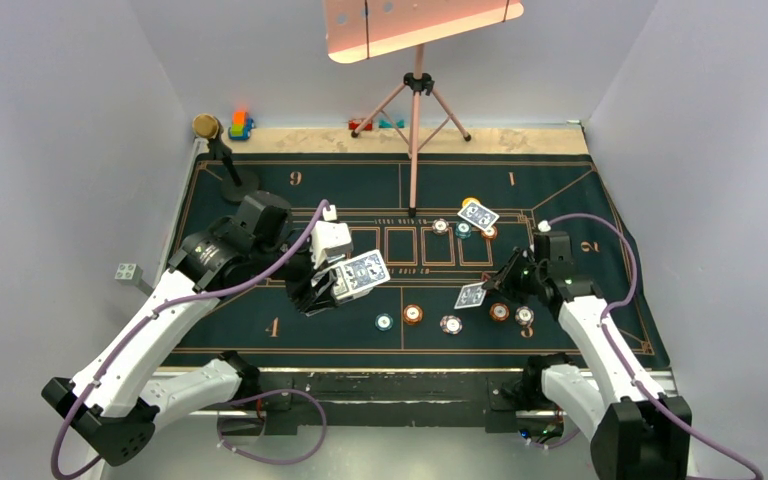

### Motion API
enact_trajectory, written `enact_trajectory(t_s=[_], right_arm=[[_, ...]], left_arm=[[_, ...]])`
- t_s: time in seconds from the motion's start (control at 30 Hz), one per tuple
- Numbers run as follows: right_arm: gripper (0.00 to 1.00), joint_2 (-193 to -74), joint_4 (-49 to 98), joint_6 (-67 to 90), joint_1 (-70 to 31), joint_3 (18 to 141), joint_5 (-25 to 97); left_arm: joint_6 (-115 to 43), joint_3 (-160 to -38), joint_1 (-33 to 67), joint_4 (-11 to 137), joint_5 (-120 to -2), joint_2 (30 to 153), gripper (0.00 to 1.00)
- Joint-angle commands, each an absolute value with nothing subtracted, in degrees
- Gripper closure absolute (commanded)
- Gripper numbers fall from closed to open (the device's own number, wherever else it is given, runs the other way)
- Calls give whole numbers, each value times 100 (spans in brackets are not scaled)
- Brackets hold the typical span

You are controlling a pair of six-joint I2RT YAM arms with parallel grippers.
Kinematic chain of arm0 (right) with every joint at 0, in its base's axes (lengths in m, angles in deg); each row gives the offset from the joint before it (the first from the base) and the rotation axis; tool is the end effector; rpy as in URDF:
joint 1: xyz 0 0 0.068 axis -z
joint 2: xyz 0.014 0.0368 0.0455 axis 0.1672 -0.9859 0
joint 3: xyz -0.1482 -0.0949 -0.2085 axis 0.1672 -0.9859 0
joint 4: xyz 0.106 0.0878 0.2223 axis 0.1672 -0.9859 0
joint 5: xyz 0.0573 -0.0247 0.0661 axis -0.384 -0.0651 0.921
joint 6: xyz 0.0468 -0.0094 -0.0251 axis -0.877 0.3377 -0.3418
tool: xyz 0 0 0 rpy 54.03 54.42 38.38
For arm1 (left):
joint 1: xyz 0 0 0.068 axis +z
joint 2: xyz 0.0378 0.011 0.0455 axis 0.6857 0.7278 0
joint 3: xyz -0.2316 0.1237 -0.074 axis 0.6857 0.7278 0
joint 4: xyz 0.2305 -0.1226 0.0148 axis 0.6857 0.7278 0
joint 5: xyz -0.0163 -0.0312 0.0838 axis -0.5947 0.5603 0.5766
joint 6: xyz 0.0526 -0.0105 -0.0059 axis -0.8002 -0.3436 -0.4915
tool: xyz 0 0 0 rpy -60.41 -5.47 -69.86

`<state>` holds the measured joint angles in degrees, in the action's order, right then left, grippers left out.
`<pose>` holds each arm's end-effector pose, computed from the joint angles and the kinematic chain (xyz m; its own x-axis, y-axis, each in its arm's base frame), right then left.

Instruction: Distribute texas hold em gaming equipment

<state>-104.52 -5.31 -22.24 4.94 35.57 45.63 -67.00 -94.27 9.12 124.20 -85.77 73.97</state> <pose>0.1751 0.0248 0.2068 -0.7587 0.5654 -0.3236 0.3124 0.7516 0.5809 0.1364 -0.1158 0.3593 -0.3380 0.5647 -0.7529 0.9289 0.3290 -0.1702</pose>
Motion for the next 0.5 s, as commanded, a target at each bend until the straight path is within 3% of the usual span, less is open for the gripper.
enact_trajectory(t_s=[0.0, 0.07, 0.23, 0.47], right_arm=[[100, -10257, -1008, -2155, 524, 3606, 3867], [100, -10295, -1185, -2261, 527, 3641, 3870], [76, -10407, -1637, -2286, 532, 3825, 3911], [60, -10140, -2330, -2408, 528, 4452, 3420]], left_arm=[[-6770, -9547, 937, 12333, -8736, 7349, 100], [-6760, -9570, 937, 12342, -8755, 7371, 100], [-6770, -9577, 937, 12360, -8765, 7380, 100], [-6778, -9593, 941, 12351, -8781, 7406, 100]])
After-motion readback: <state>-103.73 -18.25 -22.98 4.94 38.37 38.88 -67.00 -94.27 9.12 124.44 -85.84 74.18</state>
